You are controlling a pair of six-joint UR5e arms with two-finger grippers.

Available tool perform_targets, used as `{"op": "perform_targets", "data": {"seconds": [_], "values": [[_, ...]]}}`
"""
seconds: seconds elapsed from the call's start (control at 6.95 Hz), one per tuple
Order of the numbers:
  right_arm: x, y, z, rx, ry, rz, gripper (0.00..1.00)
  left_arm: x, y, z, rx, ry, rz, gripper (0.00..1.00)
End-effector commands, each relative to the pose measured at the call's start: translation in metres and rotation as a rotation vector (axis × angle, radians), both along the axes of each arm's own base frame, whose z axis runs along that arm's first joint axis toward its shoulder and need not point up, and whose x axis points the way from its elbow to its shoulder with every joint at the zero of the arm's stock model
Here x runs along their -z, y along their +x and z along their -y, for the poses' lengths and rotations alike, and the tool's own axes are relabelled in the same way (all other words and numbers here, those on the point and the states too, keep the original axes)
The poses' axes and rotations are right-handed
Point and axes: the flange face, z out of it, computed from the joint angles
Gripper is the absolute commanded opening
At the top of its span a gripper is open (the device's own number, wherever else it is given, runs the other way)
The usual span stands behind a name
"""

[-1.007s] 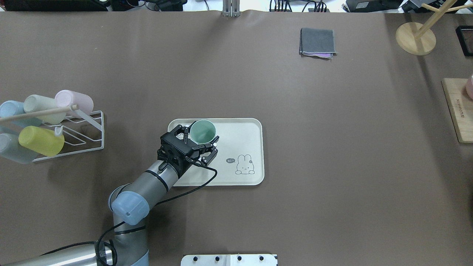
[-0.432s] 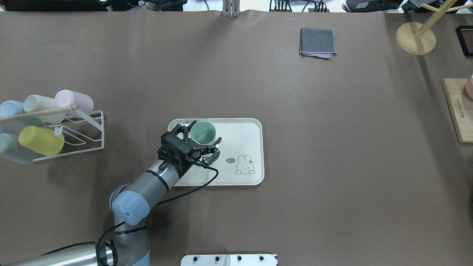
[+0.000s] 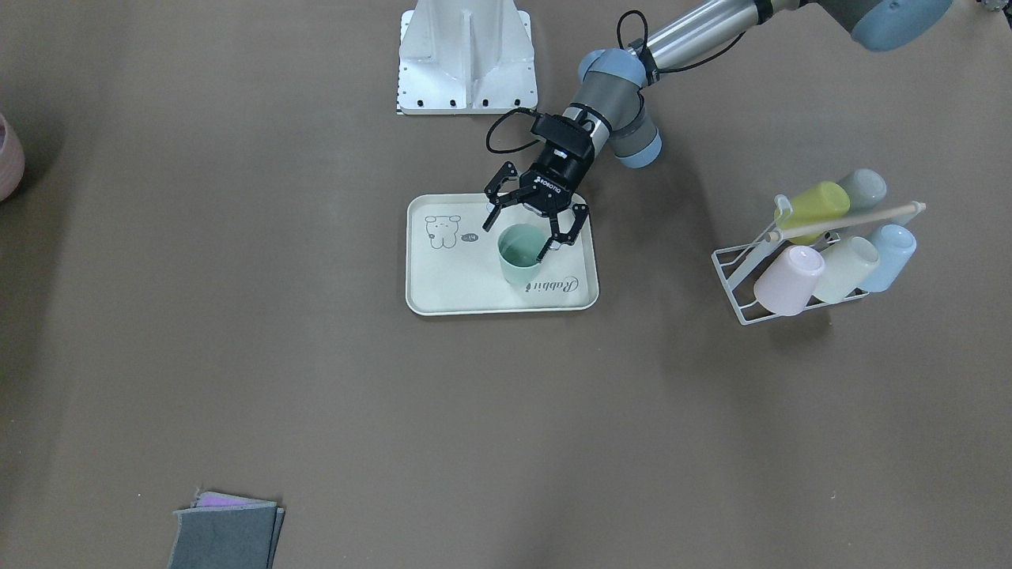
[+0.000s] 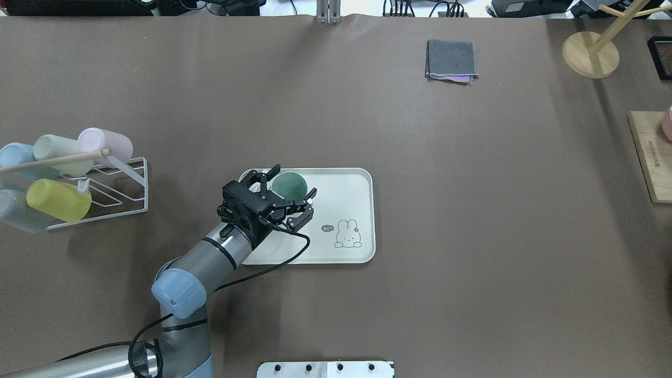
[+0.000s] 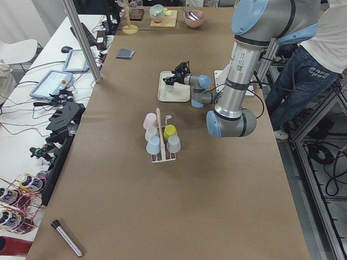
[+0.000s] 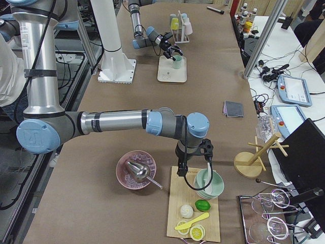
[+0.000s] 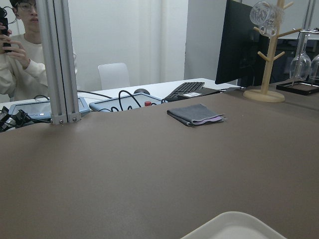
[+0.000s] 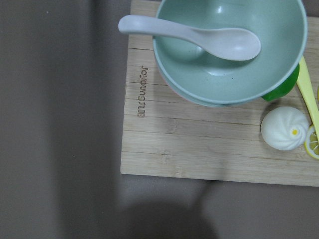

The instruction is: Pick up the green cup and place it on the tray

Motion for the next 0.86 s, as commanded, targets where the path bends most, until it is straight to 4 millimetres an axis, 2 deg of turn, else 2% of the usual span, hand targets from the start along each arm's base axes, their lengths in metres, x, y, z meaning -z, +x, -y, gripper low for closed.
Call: {"op": "perform_targets", "data": {"seconds": [0.0, 0.14, 0.29, 0.72], "values": [[0.001, 0.001, 0.001, -0.004, 0.0, 0.001, 1.0, 0.014, -0.021, 0.012, -0.022, 0.028, -0.02, 0.98], [0.001, 0.002, 0.001, -0.005, 0.0, 0.001, 1.0, 0.022, -0.034, 0.015, -0.06, 0.047, -0.03, 0.98], [0.001, 0.002, 0.0, -0.006, -0.001, 0.003, 1.0, 0.025, -0.046, 0.031, -0.062, 0.053, -0.015, 0.98], [0.003, 0.003, 0.002, -0.005, 0.005, -0.005, 1.0, 0.053, -0.101, 0.104, -0.061, 0.021, 0.08, 0.98]]}}
